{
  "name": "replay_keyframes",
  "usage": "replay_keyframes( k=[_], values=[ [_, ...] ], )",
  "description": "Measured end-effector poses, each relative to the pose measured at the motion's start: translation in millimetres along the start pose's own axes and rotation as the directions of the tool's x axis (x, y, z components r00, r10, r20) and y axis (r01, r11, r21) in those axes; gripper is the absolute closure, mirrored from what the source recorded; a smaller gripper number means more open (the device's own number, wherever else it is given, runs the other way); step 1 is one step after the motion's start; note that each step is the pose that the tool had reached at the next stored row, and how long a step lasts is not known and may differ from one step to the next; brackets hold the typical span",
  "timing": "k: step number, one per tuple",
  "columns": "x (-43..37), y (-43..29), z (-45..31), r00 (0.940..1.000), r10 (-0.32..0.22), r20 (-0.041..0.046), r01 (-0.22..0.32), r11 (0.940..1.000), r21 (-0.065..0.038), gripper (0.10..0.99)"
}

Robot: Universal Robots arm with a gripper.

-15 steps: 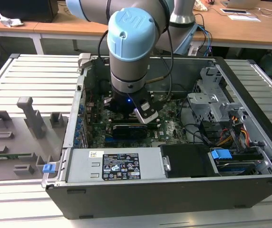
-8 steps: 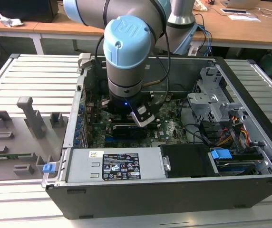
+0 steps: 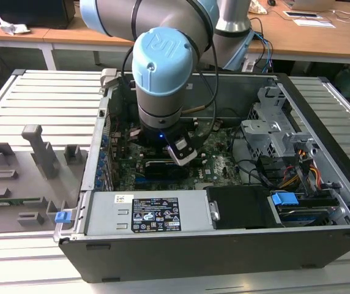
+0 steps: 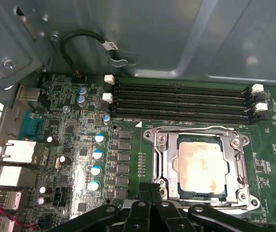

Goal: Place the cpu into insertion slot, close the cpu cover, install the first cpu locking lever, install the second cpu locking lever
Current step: 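Install the second cpu locking lever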

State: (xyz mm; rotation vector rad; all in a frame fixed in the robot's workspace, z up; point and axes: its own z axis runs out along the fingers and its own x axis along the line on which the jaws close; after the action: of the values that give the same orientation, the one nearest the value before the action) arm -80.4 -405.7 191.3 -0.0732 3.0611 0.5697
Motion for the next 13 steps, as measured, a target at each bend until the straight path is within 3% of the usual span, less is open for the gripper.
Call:
replay_keyframes(
  k=[8, 13],
  values=[
    [0.8, -1.2, 1.6, 1.0, 0.0, 0.0001, 0.0, 1.0, 0.0, 0.98],
    [0.7, 1.1, -4.2, 1.0, 0.0, 0.0001, 0.0, 1.0, 0.0, 0.98]
  ],
)
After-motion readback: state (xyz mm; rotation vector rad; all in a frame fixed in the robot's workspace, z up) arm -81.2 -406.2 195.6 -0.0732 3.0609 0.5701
